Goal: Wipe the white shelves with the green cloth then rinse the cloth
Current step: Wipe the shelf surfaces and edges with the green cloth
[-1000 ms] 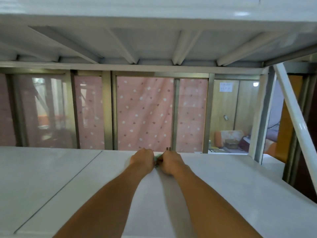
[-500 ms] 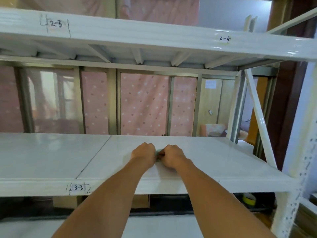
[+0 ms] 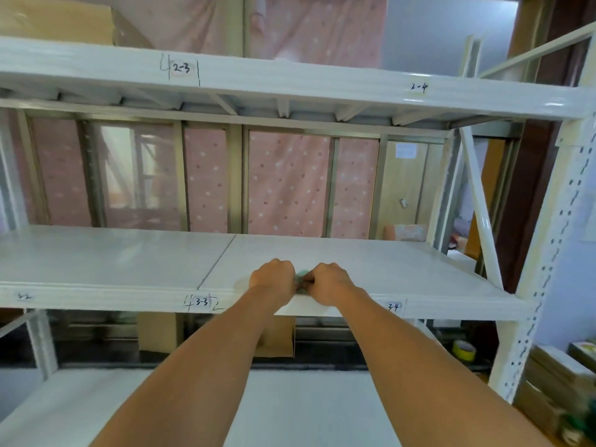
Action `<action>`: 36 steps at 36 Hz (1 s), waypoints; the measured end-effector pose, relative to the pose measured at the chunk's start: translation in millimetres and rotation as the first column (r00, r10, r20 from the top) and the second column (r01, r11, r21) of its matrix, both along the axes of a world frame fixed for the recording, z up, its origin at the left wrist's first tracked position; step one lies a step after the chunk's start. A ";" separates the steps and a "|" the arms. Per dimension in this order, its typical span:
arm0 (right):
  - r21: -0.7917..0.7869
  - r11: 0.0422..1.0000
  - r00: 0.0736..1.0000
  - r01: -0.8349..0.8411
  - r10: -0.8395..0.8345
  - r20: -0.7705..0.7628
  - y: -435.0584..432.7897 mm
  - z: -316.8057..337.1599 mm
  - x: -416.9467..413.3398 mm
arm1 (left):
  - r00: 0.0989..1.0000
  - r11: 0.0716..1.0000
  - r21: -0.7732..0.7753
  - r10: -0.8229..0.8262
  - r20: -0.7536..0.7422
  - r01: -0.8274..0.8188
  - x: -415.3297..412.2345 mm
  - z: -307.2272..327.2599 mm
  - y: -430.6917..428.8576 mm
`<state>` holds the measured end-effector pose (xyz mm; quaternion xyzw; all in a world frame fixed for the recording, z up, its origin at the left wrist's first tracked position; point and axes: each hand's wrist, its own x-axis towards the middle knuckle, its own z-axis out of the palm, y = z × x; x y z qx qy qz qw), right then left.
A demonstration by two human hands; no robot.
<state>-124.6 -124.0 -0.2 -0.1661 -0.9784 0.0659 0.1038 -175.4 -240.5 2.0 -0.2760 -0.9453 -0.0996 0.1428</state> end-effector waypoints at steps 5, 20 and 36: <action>-0.010 0.997 0.997 -0.079 0.079 -0.004 -10.3 3.0 7.5 | 0.998 0.999 0.013 0.044 0.040 -0.045 9.9 2.0 -16.4; -0.037 0.989 0.986 -0.141 0.137 -0.093 -29.4 -5.4 3.4 | 0.999 0.993 -0.108 0.043 -0.008 -0.044 0.5 6.4 -39.8; -0.167 0.982 0.993 -0.087 0.073 -0.093 -48.8 2.5 -46.5 | 0.995 0.986 -0.129 0.102 -0.016 -0.103 -44.1 13.8 -49.6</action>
